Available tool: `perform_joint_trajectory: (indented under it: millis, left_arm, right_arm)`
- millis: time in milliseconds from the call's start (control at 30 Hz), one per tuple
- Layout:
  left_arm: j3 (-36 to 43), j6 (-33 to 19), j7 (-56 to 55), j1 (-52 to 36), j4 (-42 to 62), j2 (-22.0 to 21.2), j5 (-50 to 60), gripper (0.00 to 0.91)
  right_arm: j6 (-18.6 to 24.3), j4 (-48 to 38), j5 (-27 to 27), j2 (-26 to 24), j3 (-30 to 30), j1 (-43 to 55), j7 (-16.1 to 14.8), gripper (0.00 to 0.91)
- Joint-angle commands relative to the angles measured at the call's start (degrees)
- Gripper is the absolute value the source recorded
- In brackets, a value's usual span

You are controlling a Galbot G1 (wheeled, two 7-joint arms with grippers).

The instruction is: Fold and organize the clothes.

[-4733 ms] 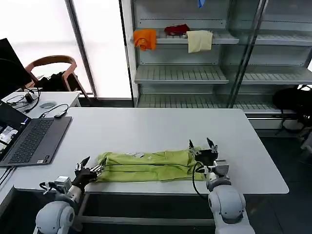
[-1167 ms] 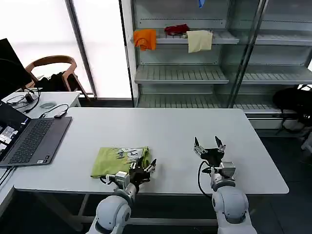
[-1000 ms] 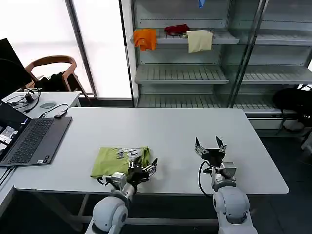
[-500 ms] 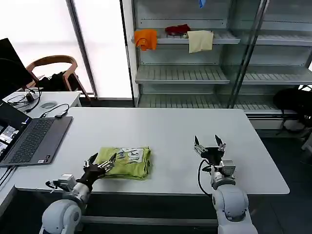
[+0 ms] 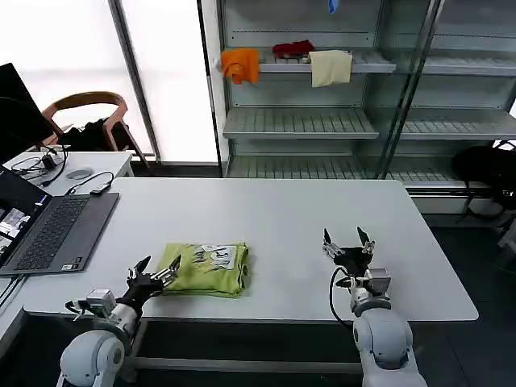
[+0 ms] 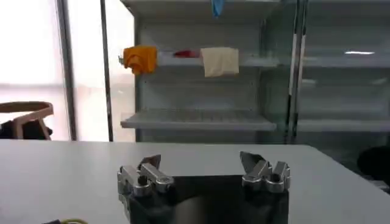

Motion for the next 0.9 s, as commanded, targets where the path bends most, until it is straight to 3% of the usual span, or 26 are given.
perform_joint_trajectory:
  millis: [33,233,267,300,333,900]
  left_arm:
    - [0.08,-0.05,-0.23,0.21,3.21,0.18,2.81,0.907]
    - [1.14,0.33,-1.18,-0.19,3.73,-0.42,3.63,0.685]
    - [1.20,0.40,-1.14,-0.15,3.54,-0.49,3.46,0.484]
    - [1.39,0.42,-1.11,-0.10,3.30,-0.60,3.27,0.363]
    - [1.59,0.43,-1.11,-0.04,3.03,-0.66,2.97,0.020]
    - [2.52,0.75,-0.37,-0.98,3.29,-1.39,-1.10,0.010]
  right_arm:
    - [0.04,-0.10,0.03,0.09,-0.07,-0.05,-0.06,0.907]
    - [0.03,-0.18,0.02,0.19,-0.20,-0.01,-0.05,0.907]
    - [0.03,-0.23,0.02,0.13,-0.14,-0.01,-0.06,0.907]
    - [0.03,-0.24,0.02,0.11,-0.13,0.00,-0.06,0.907]
    - [0.04,-0.30,0.03,0.08,-0.09,0.04,-0.04,0.907]
    - [0.04,-0.24,0.02,0.14,0.06,0.50,0.35,0.907]
